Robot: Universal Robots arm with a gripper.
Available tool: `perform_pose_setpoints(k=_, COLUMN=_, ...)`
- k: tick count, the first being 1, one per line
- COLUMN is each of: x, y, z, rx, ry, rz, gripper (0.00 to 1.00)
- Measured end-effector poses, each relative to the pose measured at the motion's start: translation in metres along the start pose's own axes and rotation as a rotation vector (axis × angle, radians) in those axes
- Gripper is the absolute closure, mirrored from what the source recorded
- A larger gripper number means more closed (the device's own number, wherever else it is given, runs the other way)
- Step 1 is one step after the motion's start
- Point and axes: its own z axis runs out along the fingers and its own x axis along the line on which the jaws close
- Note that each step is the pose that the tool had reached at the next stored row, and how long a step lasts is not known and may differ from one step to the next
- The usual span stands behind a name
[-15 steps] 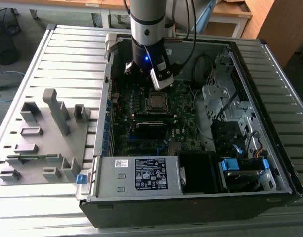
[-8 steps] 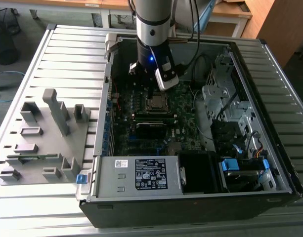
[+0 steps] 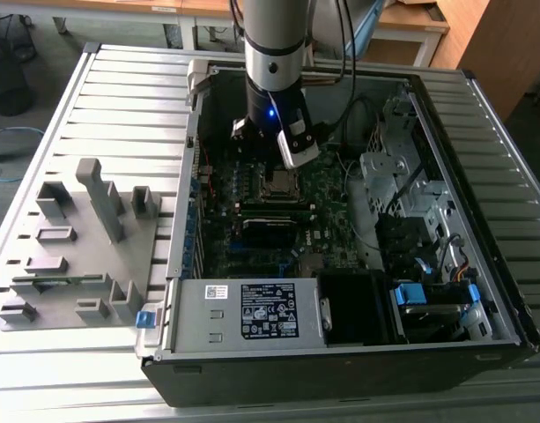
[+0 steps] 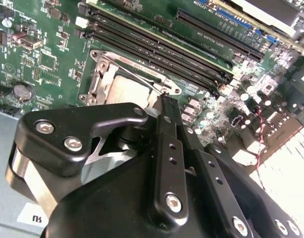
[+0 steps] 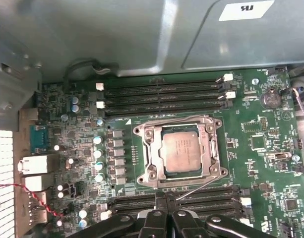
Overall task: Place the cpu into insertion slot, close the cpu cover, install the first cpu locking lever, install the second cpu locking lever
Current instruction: 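Install the second cpu locking lever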
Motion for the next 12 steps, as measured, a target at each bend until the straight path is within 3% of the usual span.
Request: perform_pose_setpoints(k=12, x=0.0, y=-0.0028, z=0.021, rx=0.0071, ry=-0.0021, rz=0.011, gripper=0.9)
